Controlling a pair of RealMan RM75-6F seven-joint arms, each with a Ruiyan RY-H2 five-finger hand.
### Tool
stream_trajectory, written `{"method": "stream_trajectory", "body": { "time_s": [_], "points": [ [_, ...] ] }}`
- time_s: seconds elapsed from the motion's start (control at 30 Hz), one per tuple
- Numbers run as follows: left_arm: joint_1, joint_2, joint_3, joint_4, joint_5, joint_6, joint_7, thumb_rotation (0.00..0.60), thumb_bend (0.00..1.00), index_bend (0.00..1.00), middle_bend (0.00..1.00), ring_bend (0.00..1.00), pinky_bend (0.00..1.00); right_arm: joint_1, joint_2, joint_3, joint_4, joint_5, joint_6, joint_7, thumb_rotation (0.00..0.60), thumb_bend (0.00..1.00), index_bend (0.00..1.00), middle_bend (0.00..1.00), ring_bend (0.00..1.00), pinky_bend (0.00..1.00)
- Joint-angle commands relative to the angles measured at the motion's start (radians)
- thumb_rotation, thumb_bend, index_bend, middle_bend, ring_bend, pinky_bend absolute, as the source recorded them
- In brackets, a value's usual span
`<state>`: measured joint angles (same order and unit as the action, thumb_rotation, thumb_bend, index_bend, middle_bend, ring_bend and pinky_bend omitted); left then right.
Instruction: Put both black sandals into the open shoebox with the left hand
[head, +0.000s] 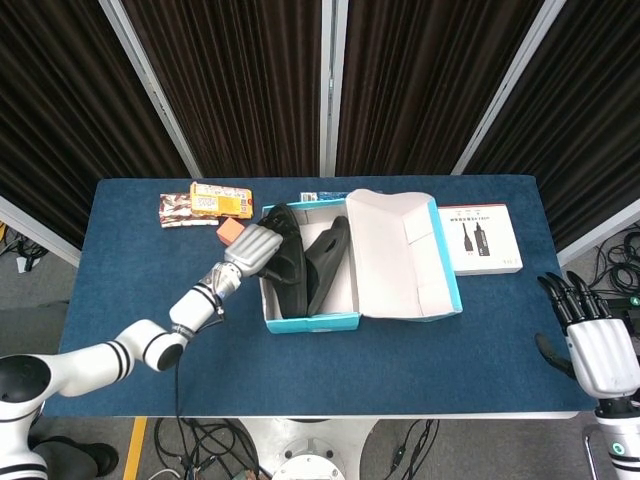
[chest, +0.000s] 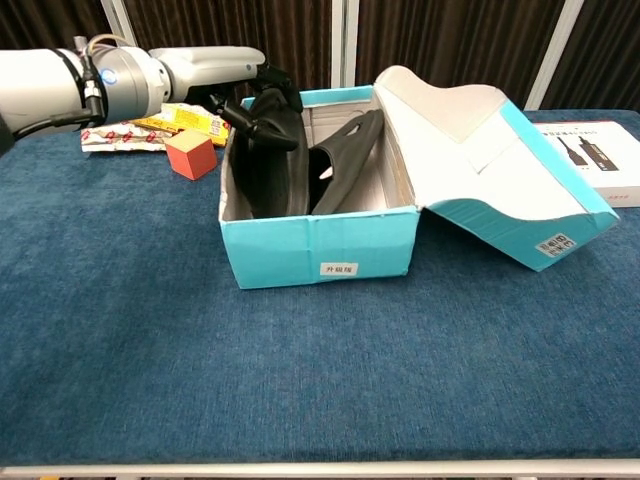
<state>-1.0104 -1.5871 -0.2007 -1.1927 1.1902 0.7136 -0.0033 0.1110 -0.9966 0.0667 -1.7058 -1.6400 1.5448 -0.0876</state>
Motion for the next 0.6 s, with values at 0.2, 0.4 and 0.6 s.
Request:
{"method": "stream_trajectory", "body": {
  "time_s": [0.2,0.4,0.6],
  "points": [
    [0.032,0.0,0.005,0.013,-0.015,0.007,-0.037,0.284,0.11,0.26,0.18,0.05,0.15,0.002,-0.001,0.0,-0.004,0.0,-0.003,-0.006,0.6,0.24,0.07,0.1,0.05,0.23],
    [0.051,-0.002,0.0,0.025,-0.031,0.011,-0.051,0.292,0.11,0.26,0.18,0.05,0.17,0.004,0.0,0.0,-0.007,-0.006,-0.002,-0.008,0.6,0.24,0.07,0.1,0.05,0.23],
    [0.072,0.006,-0.013,0.039,-0.065,0.008,-0.072,0.328,0.11,0.26,0.18,0.05,0.18,-0.001,0.002,-0.001,-0.006,-0.004,0.004,-0.004,0.6,0.24,0.07,0.1,0.05,0.24]
  ]
}}
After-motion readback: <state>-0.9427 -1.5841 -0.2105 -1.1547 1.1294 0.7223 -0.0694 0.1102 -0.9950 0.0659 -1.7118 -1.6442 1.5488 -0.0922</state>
